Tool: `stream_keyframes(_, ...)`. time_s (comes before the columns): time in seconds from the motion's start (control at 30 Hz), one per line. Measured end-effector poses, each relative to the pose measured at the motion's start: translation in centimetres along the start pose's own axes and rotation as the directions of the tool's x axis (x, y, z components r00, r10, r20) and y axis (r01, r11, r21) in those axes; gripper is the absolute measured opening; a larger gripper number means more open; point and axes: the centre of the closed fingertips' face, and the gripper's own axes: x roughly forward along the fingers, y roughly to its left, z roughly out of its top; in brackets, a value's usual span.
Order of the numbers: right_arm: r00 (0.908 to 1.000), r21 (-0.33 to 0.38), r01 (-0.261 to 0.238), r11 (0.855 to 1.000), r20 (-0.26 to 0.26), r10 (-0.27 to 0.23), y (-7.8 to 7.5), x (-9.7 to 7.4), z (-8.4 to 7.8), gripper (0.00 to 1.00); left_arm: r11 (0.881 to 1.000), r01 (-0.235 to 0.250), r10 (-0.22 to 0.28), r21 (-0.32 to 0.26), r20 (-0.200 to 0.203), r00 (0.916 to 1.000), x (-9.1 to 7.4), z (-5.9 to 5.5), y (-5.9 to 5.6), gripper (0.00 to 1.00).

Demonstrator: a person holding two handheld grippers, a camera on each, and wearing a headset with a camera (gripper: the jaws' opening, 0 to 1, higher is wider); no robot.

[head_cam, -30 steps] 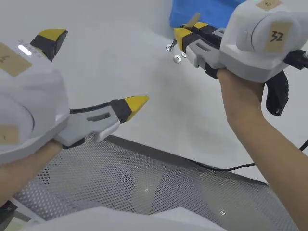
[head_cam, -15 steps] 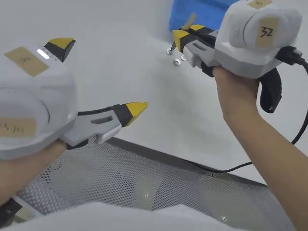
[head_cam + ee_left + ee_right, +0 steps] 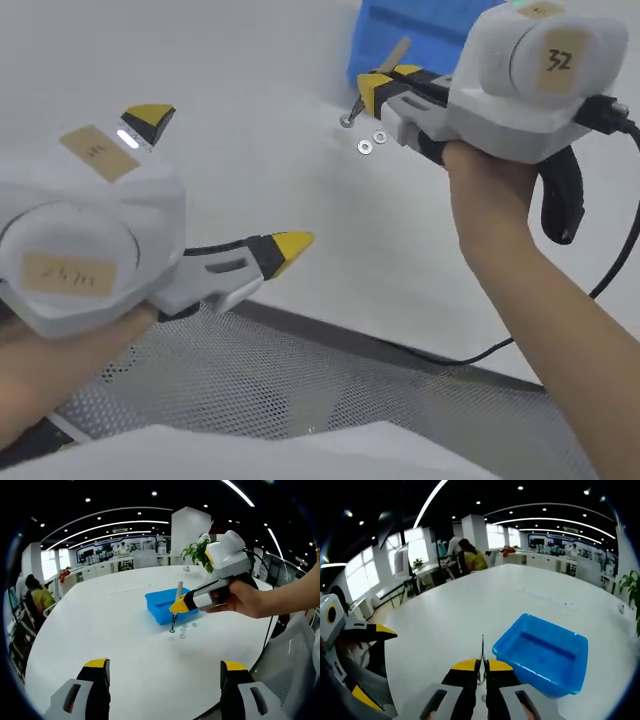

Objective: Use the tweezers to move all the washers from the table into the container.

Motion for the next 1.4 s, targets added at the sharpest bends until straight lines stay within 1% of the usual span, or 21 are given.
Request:
stream_keyframes(0.1, 0.9999, 0.022, 0.002, 1.0, 0.015, -0.002, -0.1, -0.5, 0.6, 0.01, 1.0, 0.001, -0.001, 0.009, 0.005, 1.0, 0.0, 0.1, -0.1, 0.95)
stream_keyframes(0.23, 0.9997, 0.012, 0.012, 1.0, 0.02, -0.012, -0.5, -0.9, 1.3, 0.01, 1.0, 0.011, -0.011, 0.01, 0.001, 0.9999, 0.1, -0.1, -0.2, 0.95)
stream_keyframes(0.33, 0.9992, -0.014, 0.03, 0.999, 0.028, -0.03, -1.1, -1.3, 2.0, 0.01, 1.0, 0.006, -0.006, 0.013, -0.002, 1.0, 0.1, -0.2, -0.1, 0.95)
stream_keyframes(0.47, 0.9973, -0.024, 0.056, 0.998, 0.048, -0.054, -2.0, -1.6, 3.2, 0.01, 1.0, 0.003, -0.003, 0.012, 0.001, 1.0, 0.1, -0.1, 0.0, 0.95)
stream_keyframes(0.6, 0.9945, -0.015, 0.078, 0.997, 0.071, -0.077, -2.8, -1.7, 4.3, 0.01, 1.0, 0.011, -0.011, 0.026, -0.005, 0.9999, 0.2, -0.3, -0.2, 0.95)
stream_keyframes(0.7, 0.994, -0.025, 0.086, 0.996, 0.069, -0.084, -3.3, -1.3, 4.5, 0.02, 0.999, 0.018, -0.018, 0.046, 0.0, 0.9998, 0.2, -0.2, -0.5, 0.95)
stream_keyframes(0.77, 0.9928, -0.031, 0.1, 0.994, 0.068, -0.098, -3.8, -1.0, 4.6, 0.02, 0.998, 0.024, -0.024, 0.05, -0.004, 0.9997, 0.2, -0.3, -0.6, 0.95)
stream_keyframes(0.87, 0.9896, -0.021, 0.126, 0.992, 0.072, -0.125, -4.6, -0.7, 4.7, 0.02, 0.998, 0.023, -0.023, 0.056, 0.002, 0.9997, 0.2, -0.2, -0.6, 0.95)
stream_keyframes(1.07, 0.9882, -0.03, 0.148, 0.988, 0.043, -0.147, -5.5, 0.9, 4.1, 0.02, 0.998, 0.011, -0.012, 0.059, 0.002, 0.9999, 0.2, -0.2, -0.4, 0.95)
stream_keyframes(1.13, 0.987, -0.034, 0.157, 0.987, 0.041, -0.156, -5.9, 1.4, 3.9, 0.02, 0.998, 0.012, -0.012, 0.062, -0.001, 0.9999, 0.2, -0.2, -0.4, 0.95)
stream_keyframes(1.17, 0.9864, -0.025, 0.16, 0.987, 0.043, -0.159, -6.4, 1.8, 3.9, 0.02, 0.998, 0.013, -0.013, 0.068, -0.003, 0.9999, 0.2, -0.2, -0.5, 0.95)
stream_keyframes(1.23, 0.9885, -0.016, 0.148, 0.989, 0.034, -0.147, -6.5, 2.4, 3.6, 0.02, 0.996, 0.016, -0.015, 0.092, -0.009, 0.9998, 0.4, -0.3, -0.7, 0.95)
stream_keyframes(1.27, 0.9885, -0.019, 0.148, 0.989, 0.033, -0.147, -6.5, 2.6, 3.5, 0.02, 0.994, 0.015, -0.013, 0.11, -0.02, 0.9997, 0.4, -0.5, -0.8, 0.95)
stream_keyframes(1.3, 0.9887, -0.024, 0.147, 0.989, 0.031, -0.147, -6.6, 2.8, 3.4, 0.02, 0.993, 0.015, -0.012, 0.115, -0.025, 0.9996, 0.5, -0.6, -0.8, 0.95)
stream_keyframes(1.4, 0.9894, -0.022, 0.144, 0.989, 0.019, -0.144, -6.8, 3.5, 3.0, 0.02, 0.995, 0.014, -0.012, 0.102, -0.022, 0.9997, 0.4, -0.5, -0.6, 0.95)
